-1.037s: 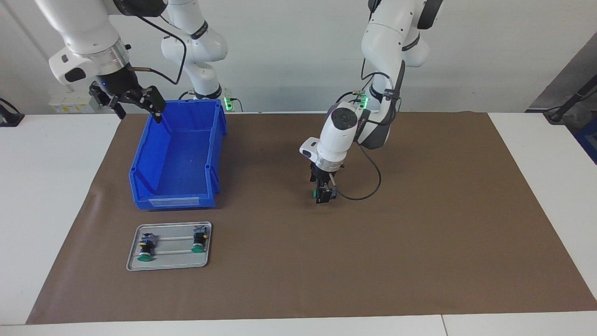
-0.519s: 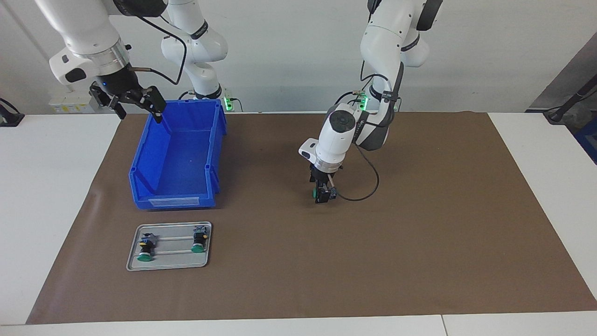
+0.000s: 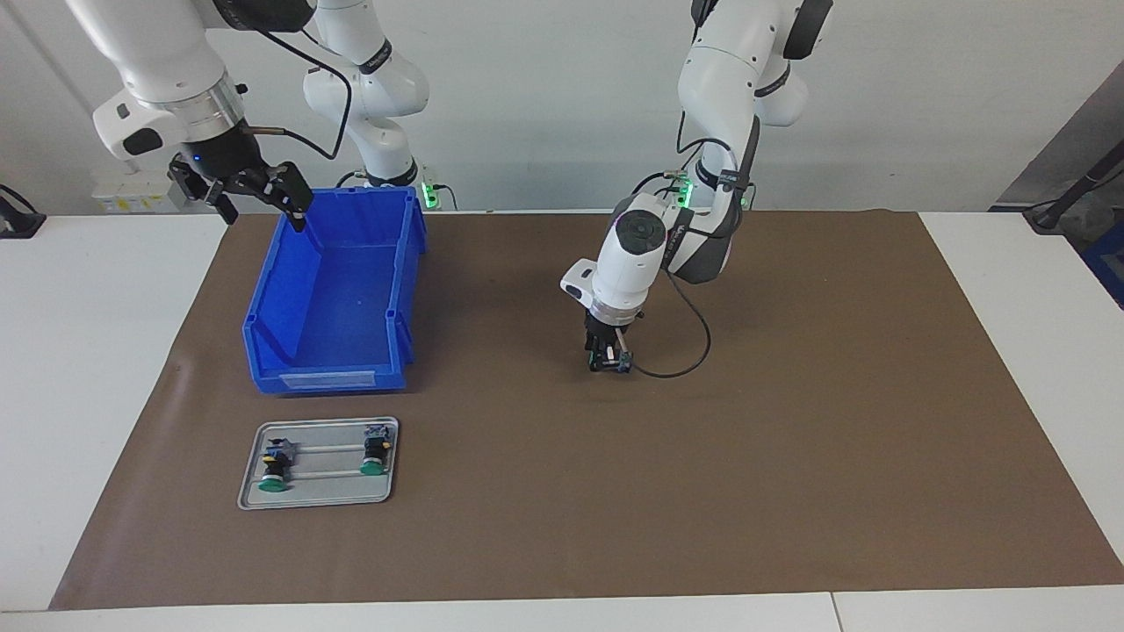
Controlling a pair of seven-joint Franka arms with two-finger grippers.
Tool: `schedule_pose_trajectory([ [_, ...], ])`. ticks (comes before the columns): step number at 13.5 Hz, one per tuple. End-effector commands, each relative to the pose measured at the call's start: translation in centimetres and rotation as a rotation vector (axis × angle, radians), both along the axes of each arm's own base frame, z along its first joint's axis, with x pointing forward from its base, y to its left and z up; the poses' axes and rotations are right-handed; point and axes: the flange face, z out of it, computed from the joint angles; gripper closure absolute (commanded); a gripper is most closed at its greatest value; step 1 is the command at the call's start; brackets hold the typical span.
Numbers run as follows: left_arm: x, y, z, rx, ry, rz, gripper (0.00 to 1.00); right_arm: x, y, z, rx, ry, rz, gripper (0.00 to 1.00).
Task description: Place and press button with both arms
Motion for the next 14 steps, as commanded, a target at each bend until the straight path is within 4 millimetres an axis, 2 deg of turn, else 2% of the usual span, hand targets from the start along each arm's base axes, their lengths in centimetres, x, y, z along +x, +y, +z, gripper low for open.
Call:
schedule_pose_trajectory([
  [1, 0.6, -0.4, 1.7, -0.009, -0.005, 0.013, 1.0, -0.4, -0.1, 0.0, 0.024, 0.008, 0.023, 0.0],
  [2, 0.9, 0.2, 2.4, -0.014, -0.012, 0.021, 1.0, -0.4, 0.0, 0.0, 0.024, 0.009, 0.025, 0.0],
  [5, 1.9, 3.9, 5.1, -0.056, -0.02, 0.1, 1.0, -0.4, -0.1, 0.0, 0.024, 0.008, 0.023, 0.0],
  [7, 2.3, 6.5, 5.5, -0.153, 0.037, 0.183, 1.0, -0.4, -0.1, 0.0, 0.024, 0.009, 0.023, 0.0],
  [10, 3.2, 10.3, 4.7, -0.292, 0.102, 0.229, 1.0, -0.4, -0.1, 0.0, 0.024, 0.008, 0.023, 0.0],
  [11, 3.6, 12.5, 4.6, -0.353, 0.103, 0.237, 1.0, -0.4, -0.1, 0.0, 0.024, 0.008, 0.023, 0.0],
  [14, 4.5, 16.4, 4.1, -0.523, 0.093, 0.271, 1.0, -0.4, -0.1, 0.0, 0.024, 0.008, 0.023, 0.0],
])
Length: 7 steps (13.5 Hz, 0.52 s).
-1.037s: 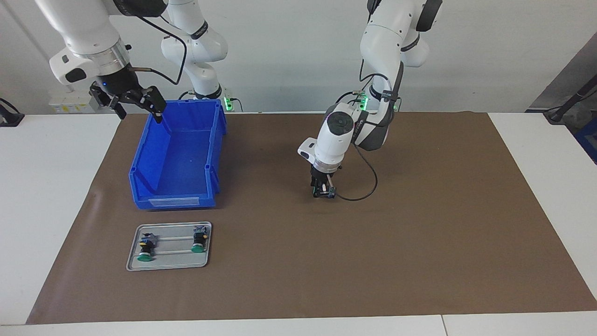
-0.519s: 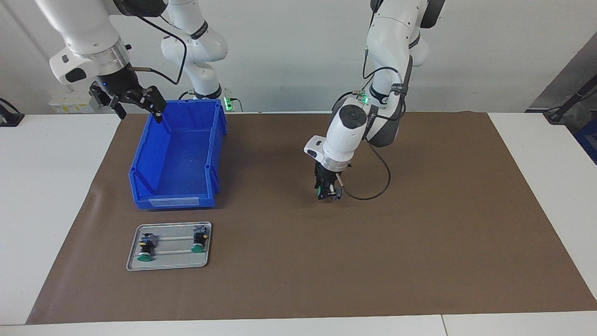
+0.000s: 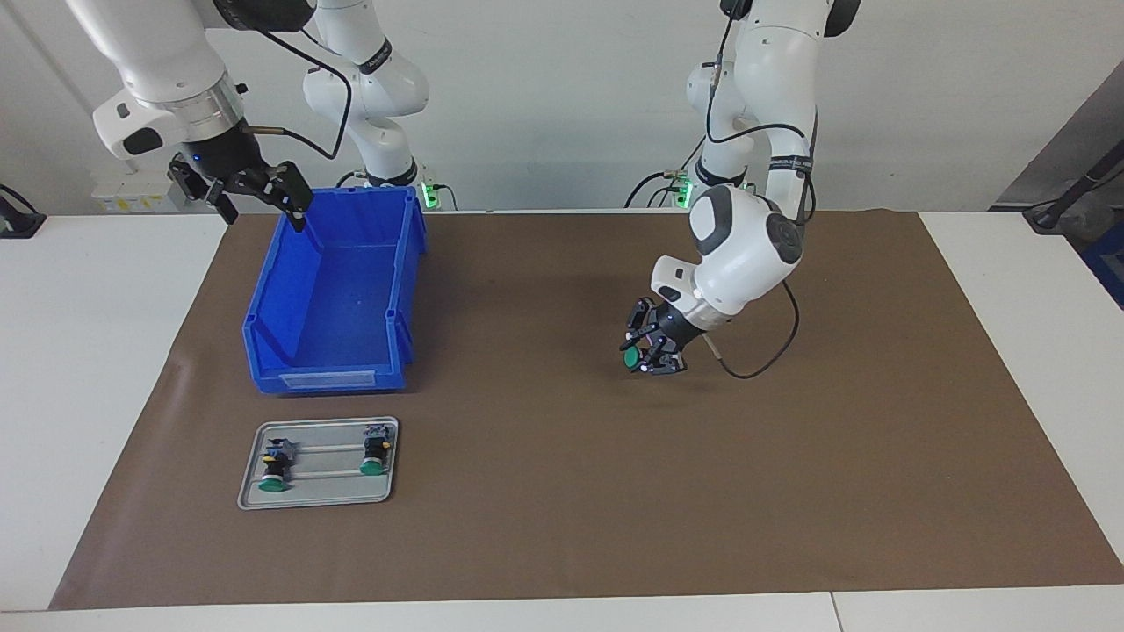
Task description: Place and press button with both arms
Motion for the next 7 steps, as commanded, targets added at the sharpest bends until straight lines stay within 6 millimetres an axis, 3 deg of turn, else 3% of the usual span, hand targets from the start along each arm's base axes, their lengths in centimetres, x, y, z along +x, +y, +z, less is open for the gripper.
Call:
schedule_pose_trajectory([
  [1, -0.2, 3.7, 0.5, -0.107, -0.028, 0.036, 1.0, -0.4, -0.1, 0.0, 0.024, 0.008, 0.023, 0.0],
  [7, 0.4, 10.4, -0.5, -0.382, -0.033, 0.116, 1.0, -0.4, -0.1, 0.0, 0.024, 0.008, 0.023, 0.0],
])
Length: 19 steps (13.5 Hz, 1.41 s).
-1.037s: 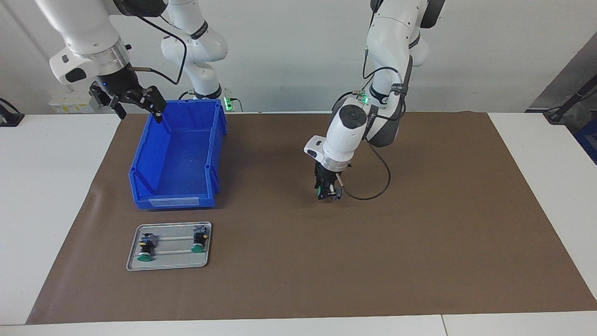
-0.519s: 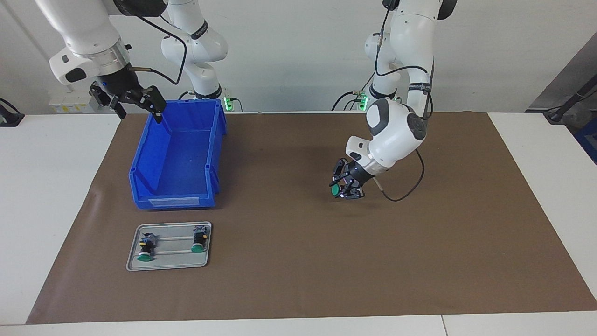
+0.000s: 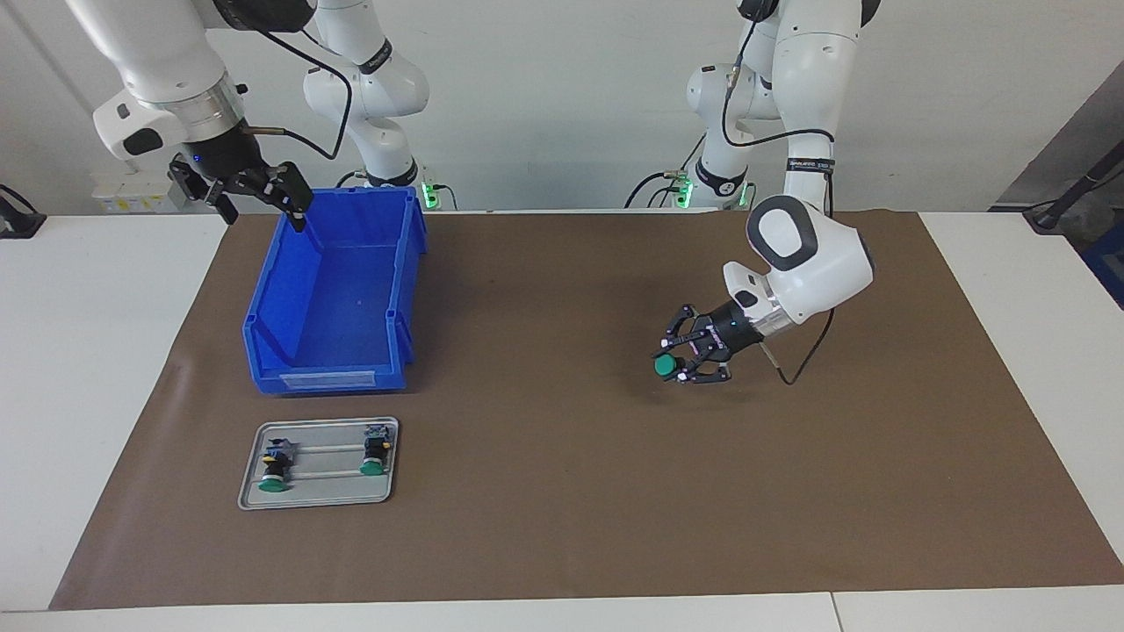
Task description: Place and press button with both arms
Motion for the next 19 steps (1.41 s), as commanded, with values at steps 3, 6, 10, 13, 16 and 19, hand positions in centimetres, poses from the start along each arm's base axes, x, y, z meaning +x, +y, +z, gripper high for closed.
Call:
schedule_pose_trajectory([
  [3, -2.2, 5.0, -1.5, -0.215, -0.054, 0.029, 1.0, -0.4, -0.1, 0.0, 0.024, 0.008, 0.023, 0.0],
  [6, -3.6, 6.3, -3.5, -0.358, -0.074, 0.065, 1.0, -0.4, -0.1, 0.0, 0.024, 0.008, 0.023, 0.0],
  [10, -6.0, 5.7, -6.0, -0.479, -0.116, 0.126, 1.0, -0.4, -0.1, 0.0, 0.024, 0.008, 0.023, 0.0],
  [13, -8.1, 5.2, -7.5, -0.516, -0.113, 0.119, 1.0, -0.4, -0.1, 0.0, 0.024, 0.008, 0.023, 0.0],
  [16, -10.1, 5.6, -9.9, -0.602, -0.126, 0.081, 1.0, -0.4, -0.1, 0.0, 0.024, 0.008, 0.023, 0.0],
  [19, -10.7, 5.9, -10.2, -0.635, -0.123, 0.076, 1.0, -0.4, -0.1, 0.0, 0.024, 0.008, 0.023, 0.0],
])
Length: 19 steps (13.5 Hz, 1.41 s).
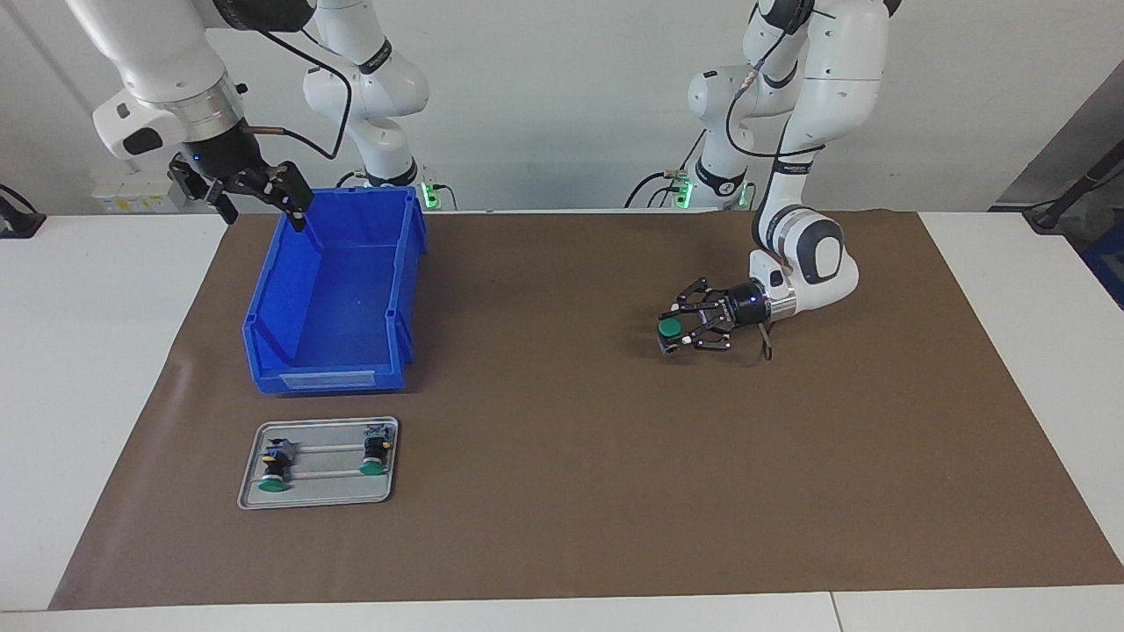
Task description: Place and press button with both arms
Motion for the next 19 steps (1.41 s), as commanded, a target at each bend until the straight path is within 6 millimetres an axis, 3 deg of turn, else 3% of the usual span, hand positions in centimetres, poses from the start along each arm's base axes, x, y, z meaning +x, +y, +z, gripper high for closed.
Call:
schedule_pose_trajectory([
  [1, -0.7, 0.6, 0.1, -0.056, -0.023, 0.011, 1.0, -0.4, -0.1, 0.0, 0.024, 0.008, 0.023, 0.0],
  [7, -1.4, 0.7, -0.6, -0.016, -0.021, -0.026, 1.0, -0.4, -0.1, 0.0, 0.024, 0.008, 0.023, 0.0],
  [10, -1.5, 1.1, -0.8, 0.031, -0.026, -0.076, 0.8, -0.4, -0.1, 0.0, 0.024, 0.008, 0.023, 0.0],
  [12, -1.5, 1.2, -1.0, 0.041, -0.026, -0.081, 0.78, -0.4, -0.1, 0.0, 0.024, 0.01, 0.023, 0.0],
  [14, -1.5, 1.3, -1.1, 0.064, -0.03, -0.108, 0.69, -0.4, -0.1, 0.0, 0.024, 0.008, 0.023, 0.0],
  [16, -1.5, 1.5, -1.2, 0.088, -0.031, -0.119, 0.68, -0.4, -0.1, 0.0, 0.024, 0.008, 0.023, 0.0],
  [18, -1.7, 1.7, -1.3, 0.101, -0.03, -0.136, 0.63, -0.4, -0.1, 0.0, 0.024, 0.008, 0.023, 0.0],
  [19, -1.6, 2.1, -1.3, 0.101, -0.031, -0.131, 0.55, -0.4, -0.1, 0.0, 0.024, 0.008, 0.023, 0.0],
])
